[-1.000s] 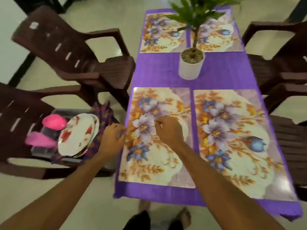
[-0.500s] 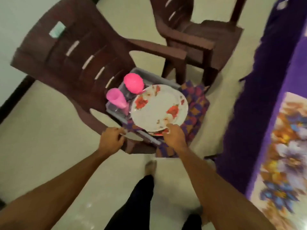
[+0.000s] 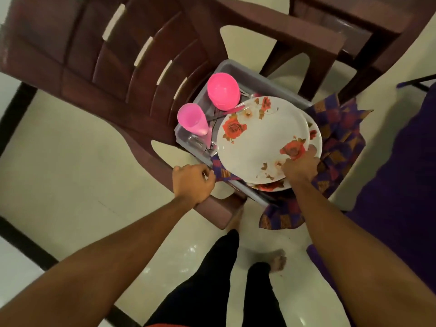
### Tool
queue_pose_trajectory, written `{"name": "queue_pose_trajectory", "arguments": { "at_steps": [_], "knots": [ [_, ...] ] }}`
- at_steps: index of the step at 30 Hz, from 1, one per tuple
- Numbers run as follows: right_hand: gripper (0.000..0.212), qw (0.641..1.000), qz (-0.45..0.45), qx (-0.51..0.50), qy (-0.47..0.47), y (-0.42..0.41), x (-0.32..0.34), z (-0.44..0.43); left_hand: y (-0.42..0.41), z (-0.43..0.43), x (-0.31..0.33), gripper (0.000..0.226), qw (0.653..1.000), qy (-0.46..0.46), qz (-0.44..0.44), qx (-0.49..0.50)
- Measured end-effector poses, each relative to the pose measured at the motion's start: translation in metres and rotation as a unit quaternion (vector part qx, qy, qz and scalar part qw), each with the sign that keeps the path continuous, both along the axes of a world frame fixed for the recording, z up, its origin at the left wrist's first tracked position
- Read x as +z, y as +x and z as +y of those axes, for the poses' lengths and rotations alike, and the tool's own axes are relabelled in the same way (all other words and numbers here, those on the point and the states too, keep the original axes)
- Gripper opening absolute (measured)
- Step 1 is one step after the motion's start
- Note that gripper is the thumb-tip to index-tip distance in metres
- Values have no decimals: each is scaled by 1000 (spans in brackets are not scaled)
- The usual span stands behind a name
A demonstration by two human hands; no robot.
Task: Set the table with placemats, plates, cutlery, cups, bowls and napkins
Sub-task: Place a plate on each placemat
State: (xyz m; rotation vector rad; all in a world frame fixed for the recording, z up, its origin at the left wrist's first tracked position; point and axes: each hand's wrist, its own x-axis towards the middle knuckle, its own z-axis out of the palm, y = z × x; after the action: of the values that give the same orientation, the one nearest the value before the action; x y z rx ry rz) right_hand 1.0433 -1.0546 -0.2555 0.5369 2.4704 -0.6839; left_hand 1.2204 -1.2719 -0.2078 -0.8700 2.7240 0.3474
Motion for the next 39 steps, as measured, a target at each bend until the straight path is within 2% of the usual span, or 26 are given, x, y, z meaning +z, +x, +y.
{"name": "queue_pose_trajectory", "arguments": {
  "at_steps": [6,17,22,30,33,36,39],
  "knots": [
    [51,999,-7,-46,7,-1,0,4,0,-2,-1,26,1000,7,1,-8],
    [42,998,-1,-54,29,7,12,15,0,-2,-1,27,1000,11,1,-12],
    [47,997,14,-76,23,12,21,22,-1,-1,1,24,1000,2,-10,-13],
    [35,984,68,-145,-76,25,58,55,-9,1,7,23,995,3,-97,-8],
    [27,977,113,-147,-100,36,88,74,-17,4,12,18,989,91,-110,32],
    [26,967,161,-167,-105,53,130,107,-28,24,27,12,964,245,-26,103],
    [26,950,212,-196,-120,78,173,156,-34,59,51,8,938,313,48,140]
  ]
}}
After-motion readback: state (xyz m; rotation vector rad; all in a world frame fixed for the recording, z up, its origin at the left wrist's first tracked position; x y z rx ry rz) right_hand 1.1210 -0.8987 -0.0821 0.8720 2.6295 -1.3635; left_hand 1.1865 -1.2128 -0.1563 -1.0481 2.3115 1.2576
